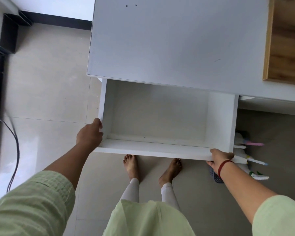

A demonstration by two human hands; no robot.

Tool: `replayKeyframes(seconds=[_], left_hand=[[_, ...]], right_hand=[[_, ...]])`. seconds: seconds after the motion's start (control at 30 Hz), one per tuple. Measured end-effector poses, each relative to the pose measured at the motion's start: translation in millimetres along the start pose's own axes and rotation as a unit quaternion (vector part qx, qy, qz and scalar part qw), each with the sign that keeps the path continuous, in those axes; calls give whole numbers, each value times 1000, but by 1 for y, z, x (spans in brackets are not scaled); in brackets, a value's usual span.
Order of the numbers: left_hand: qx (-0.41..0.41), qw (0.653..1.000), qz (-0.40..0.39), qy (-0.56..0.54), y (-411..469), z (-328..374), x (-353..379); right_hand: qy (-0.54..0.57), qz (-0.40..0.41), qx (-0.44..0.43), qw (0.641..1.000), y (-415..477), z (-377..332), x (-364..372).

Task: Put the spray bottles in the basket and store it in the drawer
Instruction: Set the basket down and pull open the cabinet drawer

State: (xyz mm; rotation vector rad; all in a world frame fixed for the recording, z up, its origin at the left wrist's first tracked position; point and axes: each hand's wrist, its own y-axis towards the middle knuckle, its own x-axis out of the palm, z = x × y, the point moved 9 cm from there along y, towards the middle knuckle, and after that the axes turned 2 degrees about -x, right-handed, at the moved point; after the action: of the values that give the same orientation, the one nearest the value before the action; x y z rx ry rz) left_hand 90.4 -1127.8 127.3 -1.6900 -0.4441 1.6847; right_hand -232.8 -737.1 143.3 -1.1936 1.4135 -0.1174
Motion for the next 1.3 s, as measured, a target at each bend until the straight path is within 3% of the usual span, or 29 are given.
replayKeyframes(seconds=[0.2,0.33,0.47,0.6,0.77,0.97,1.07,1.3], left_hand=[[-31,1000,-6,0,-11,-6,8],[-15,999,31,7,-22,5,2],[41,997,70,15,-29,36,-4],[78,995,54,12,-33,72,4],[120,991,50,3,-40,111,13],[169,985,37,26,-52,170,31],[205,978,28,42,-63,218,43],[330,940,8,87,-127,355,80]], right_hand=[[-13,14,3,1000,-2,14,-7],[-74,54,6,996,-6,5,-17],[-187,60,-147,970,-13,-33,-16],[-263,21,-273,925,-23,-63,-4],[-293,-32,-306,905,-18,-66,0],[-322,9,-352,879,5,-65,-34],[-311,33,-341,887,28,-64,-64],[-198,65,-249,946,96,-46,-153]])
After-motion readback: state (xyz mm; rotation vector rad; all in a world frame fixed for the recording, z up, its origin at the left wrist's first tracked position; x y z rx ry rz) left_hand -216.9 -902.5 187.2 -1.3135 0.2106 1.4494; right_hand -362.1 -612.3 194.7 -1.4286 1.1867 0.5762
